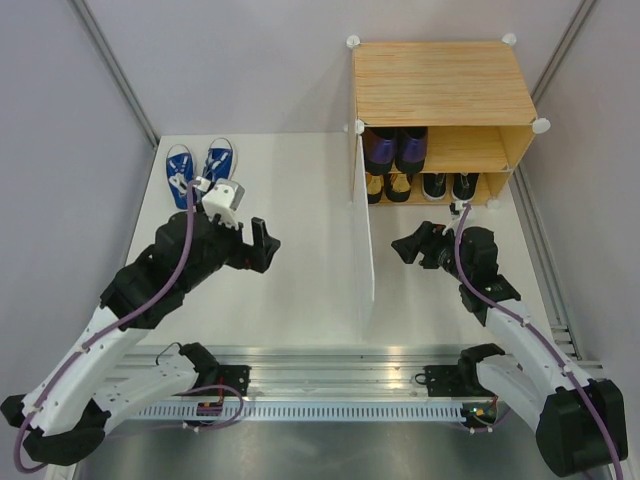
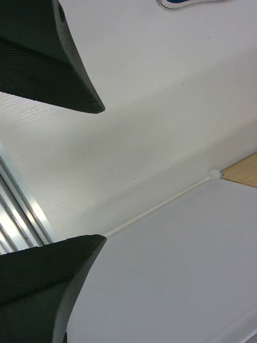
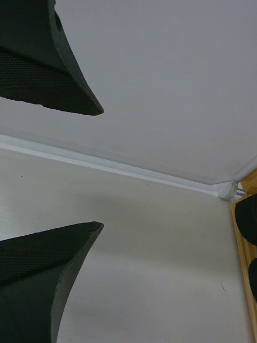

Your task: Place and organize the shoes in the shoe cabinet

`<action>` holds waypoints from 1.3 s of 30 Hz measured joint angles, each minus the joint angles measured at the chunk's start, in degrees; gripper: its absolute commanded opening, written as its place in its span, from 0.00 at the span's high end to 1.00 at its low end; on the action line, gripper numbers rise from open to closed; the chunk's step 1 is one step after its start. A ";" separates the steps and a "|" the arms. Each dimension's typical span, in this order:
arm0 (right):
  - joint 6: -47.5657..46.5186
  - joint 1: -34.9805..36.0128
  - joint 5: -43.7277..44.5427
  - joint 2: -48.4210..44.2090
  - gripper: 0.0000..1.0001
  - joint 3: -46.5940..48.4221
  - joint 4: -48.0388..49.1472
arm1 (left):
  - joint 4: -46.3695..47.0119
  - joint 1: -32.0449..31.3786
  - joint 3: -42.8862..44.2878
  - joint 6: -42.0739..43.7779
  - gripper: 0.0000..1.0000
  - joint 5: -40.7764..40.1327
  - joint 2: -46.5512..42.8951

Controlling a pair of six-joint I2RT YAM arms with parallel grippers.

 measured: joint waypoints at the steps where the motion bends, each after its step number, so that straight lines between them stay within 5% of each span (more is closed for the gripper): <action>1: 0.00 0.00 0.00 0.04 0.16 0.00 -0.02 | 0.17 0.00 -0.02 -0.02 0.03 -0.63 -0.48; 7: 0.00 0.00 0.09 0.13 0.16 0.00 -0.02 | -2.49 1.70 2.62 -2.49 0.00 -11.69 10.73; 12: -0.02 0.00 0.11 0.09 0.16 -0.17 -0.02 | -4.33 14.75 7.98 -6.36 0.00 -11.96 25.35; 22: 0.28 0.04 -0.15 0.04 0.16 -1.05 -0.15 | -2.73 34.64 18.01 -8.94 0.01 -8.98 33.70; 29: 0.70 0.04 -1.49 0.04 0.16 -1.25 -0.15 | -1.46 37.55 29.31 -6.27 0.00 -7.76 49.48; 39: 1.97 0.04 -3.52 2.54 0.16 -1.29 0.70 | -0.50 43.28 33.79 -4.24 0.00 -5.64 61.33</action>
